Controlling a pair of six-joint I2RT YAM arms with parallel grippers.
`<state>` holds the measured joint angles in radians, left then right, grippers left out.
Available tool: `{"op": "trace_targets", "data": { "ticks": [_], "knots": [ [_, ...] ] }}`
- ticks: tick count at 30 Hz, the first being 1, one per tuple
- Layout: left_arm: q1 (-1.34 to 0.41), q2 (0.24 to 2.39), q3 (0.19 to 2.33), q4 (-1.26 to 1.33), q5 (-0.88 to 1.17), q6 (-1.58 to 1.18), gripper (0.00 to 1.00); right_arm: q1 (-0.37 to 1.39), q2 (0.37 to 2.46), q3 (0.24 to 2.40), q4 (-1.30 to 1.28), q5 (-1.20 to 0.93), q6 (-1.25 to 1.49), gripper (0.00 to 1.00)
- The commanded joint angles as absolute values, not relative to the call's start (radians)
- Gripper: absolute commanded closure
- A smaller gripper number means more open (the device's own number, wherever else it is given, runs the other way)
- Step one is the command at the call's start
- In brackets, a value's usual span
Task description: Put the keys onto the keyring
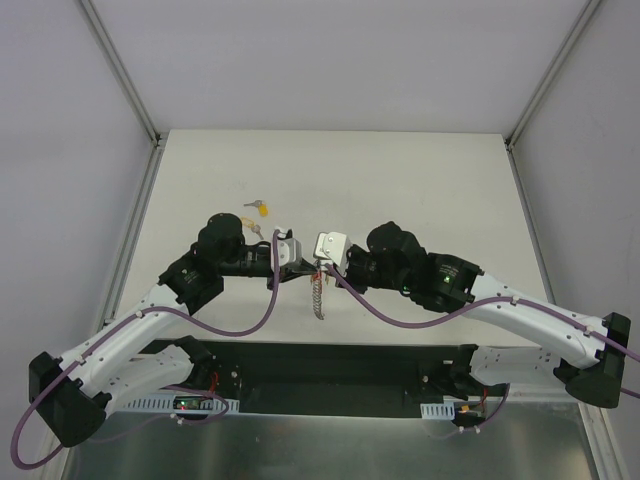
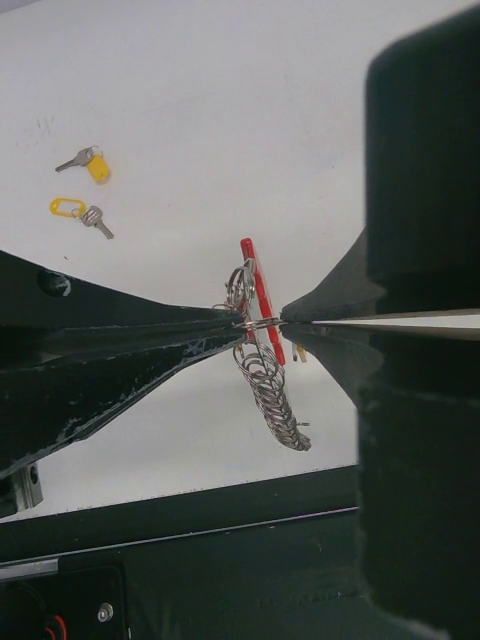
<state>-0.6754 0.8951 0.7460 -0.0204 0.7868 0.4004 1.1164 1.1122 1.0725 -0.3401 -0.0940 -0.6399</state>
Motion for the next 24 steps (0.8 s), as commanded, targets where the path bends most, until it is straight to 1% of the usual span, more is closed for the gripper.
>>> {"op": "trace_targets", "data": {
  "ticks": [1,16,19,20,22,23,24],
  "knots": [
    [-0.692,0.899,0.788,0.035,0.821,0.384,1.0,1.118,1.114,1.123,-0.273,-0.143,-0.624,0.99],
    [-0.696,0.922,0.825,0.009,0.736,0.327,1.0,1.118,1.143,1.126,-0.288,-0.114,-0.646,0.99],
    [-0.698,0.922,0.824,0.008,0.738,0.33,1.0,1.118,1.137,1.126,-0.287,-0.1,-0.643,0.9],
    [-0.698,0.92,0.822,0.008,0.736,0.333,1.0,1.12,1.128,1.124,-0.287,-0.086,-0.64,0.84],
    [-0.698,0.916,0.819,0.008,0.73,0.339,1.0,1.117,1.111,1.117,-0.285,-0.071,-0.638,0.76],
    [-0.698,0.913,0.818,0.008,0.727,0.342,1.0,1.115,1.101,1.112,-0.288,-0.057,-0.638,0.69],
    [-0.696,0.91,0.816,0.008,0.723,0.345,1.0,1.106,1.079,1.103,-0.294,-0.055,-0.638,0.68]
  ]
}}
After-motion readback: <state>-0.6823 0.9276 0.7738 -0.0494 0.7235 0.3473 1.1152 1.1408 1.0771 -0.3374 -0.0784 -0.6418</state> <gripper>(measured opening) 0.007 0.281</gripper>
